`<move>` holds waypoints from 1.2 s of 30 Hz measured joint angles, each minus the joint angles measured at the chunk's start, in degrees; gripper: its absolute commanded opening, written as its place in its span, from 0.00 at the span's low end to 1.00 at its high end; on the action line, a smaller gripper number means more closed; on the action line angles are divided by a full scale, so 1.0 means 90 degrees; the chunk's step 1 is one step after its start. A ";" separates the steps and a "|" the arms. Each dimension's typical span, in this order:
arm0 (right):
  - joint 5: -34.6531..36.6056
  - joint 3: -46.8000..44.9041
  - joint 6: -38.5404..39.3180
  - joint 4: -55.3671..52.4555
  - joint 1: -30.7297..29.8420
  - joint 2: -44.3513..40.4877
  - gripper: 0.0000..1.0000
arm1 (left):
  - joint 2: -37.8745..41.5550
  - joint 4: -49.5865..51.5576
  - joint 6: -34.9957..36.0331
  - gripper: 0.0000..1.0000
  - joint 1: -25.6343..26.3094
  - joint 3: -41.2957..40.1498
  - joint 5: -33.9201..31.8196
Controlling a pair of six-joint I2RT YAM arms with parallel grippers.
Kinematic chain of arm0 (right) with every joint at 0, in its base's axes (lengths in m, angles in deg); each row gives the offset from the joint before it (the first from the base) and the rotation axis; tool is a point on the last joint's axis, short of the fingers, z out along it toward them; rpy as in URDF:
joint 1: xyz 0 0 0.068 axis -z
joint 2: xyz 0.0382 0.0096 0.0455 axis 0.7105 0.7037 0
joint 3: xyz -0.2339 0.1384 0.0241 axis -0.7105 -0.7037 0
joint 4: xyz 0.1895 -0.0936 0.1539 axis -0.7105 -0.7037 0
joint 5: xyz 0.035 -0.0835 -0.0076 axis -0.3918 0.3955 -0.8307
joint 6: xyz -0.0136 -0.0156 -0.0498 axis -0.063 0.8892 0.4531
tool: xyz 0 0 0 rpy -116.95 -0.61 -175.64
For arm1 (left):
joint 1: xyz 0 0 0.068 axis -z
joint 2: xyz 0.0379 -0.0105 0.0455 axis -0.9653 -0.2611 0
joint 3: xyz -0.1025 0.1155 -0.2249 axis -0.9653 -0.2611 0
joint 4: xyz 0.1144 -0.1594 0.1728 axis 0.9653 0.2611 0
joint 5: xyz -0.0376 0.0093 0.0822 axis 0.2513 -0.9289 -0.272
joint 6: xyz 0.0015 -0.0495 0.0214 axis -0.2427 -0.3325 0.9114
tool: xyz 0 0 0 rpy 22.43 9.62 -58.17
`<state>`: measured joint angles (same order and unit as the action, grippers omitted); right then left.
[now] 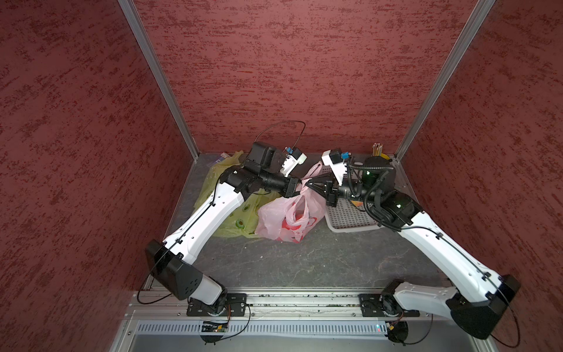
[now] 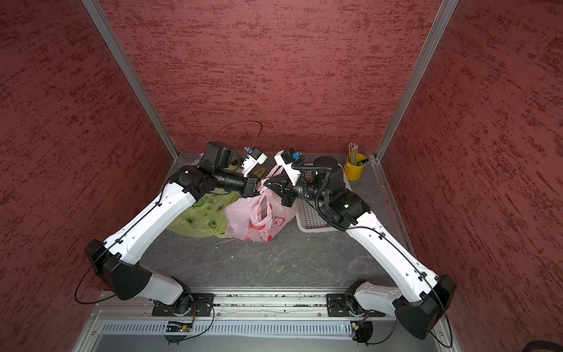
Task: Place the peach into a plastic bag & tie a knot
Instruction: Cross the plastic bag at the center of the board.
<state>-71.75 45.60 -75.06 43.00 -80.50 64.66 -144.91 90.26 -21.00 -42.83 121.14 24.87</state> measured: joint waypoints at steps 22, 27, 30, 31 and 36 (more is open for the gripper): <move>0.0253 -0.0595 0.0131 -0.0452 0.0002 -0.0046 0.00 | -0.0068 0.0886 0.0957 0.32 0.0687 -0.0022 -0.0716; 0.0318 -0.0595 0.0223 -0.0454 0.0002 -0.0046 0.00 | -0.0068 0.1052 0.1069 0.38 0.0687 -0.0019 -0.0651; 0.0328 -0.0595 0.0284 -0.0459 0.0002 -0.0039 0.00 | -0.0068 0.1239 0.1134 0.39 0.0678 0.0007 -0.0522; 0.0328 -0.0593 0.0304 -0.0466 0.0002 -0.0032 0.00 | -0.0068 0.1304 0.1166 0.39 0.0658 0.0027 -0.0474; 0.0330 -0.0546 0.0384 -0.0527 0.0002 0.0080 0.00 | -0.0068 0.1557 0.1256 0.39 0.0563 0.0299 -0.0109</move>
<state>-68.77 40.68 -71.60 38.26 -80.48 65.38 -145.52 104.27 -9.70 -37.76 123.83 23.88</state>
